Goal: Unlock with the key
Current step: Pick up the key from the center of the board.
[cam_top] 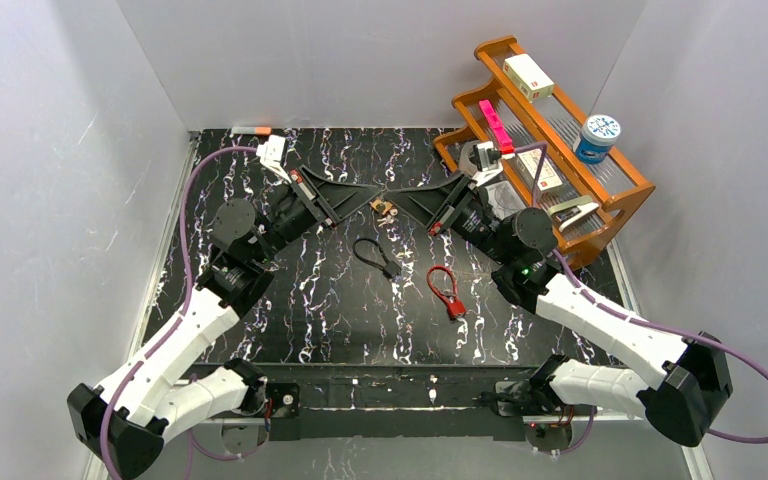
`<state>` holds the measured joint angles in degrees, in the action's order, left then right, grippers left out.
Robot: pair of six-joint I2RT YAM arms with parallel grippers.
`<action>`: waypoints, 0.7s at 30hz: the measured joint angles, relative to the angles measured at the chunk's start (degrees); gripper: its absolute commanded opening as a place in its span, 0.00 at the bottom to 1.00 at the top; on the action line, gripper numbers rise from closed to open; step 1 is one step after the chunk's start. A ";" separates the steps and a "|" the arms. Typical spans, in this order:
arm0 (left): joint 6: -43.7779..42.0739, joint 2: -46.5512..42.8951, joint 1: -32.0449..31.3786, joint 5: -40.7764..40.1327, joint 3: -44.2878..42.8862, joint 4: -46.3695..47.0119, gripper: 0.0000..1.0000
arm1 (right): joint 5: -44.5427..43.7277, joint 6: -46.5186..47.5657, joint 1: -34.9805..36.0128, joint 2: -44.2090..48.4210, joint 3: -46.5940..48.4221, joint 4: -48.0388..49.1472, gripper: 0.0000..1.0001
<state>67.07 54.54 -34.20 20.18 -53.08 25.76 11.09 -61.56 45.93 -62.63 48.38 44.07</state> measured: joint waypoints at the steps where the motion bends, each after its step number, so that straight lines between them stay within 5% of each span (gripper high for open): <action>1: -0.24 0.00 0.00 0.00 -0.07 -0.13 0.10 | -0.07 -0.02 0.02 0.00 0.00 -0.04 0.01; 5: -0.42 0.00 0.00 0.02 -0.11 -0.61 0.16 | -0.66 -0.04 0.00 0.00 0.00 0.02 0.01; 12: -0.15 0.02 0.00 0.20 -0.11 -0.48 0.01 | -2.45 -0.22 0.00 0.15 -0.17 0.50 0.01; 17: -0.33 0.02 0.00 0.24 -0.11 -0.24 0.22 | -2.36 -0.22 0.00 0.17 -0.17 0.46 0.01; 21: -0.39 0.04 0.00 0.24 -0.11 0.00 0.22 | -2.36 -0.22 0.00 0.17 -0.17 0.46 0.01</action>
<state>66.67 54.59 -34.20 20.43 -53.19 25.76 8.73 -61.78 45.93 -62.46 48.21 44.53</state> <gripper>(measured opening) 0.228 0.029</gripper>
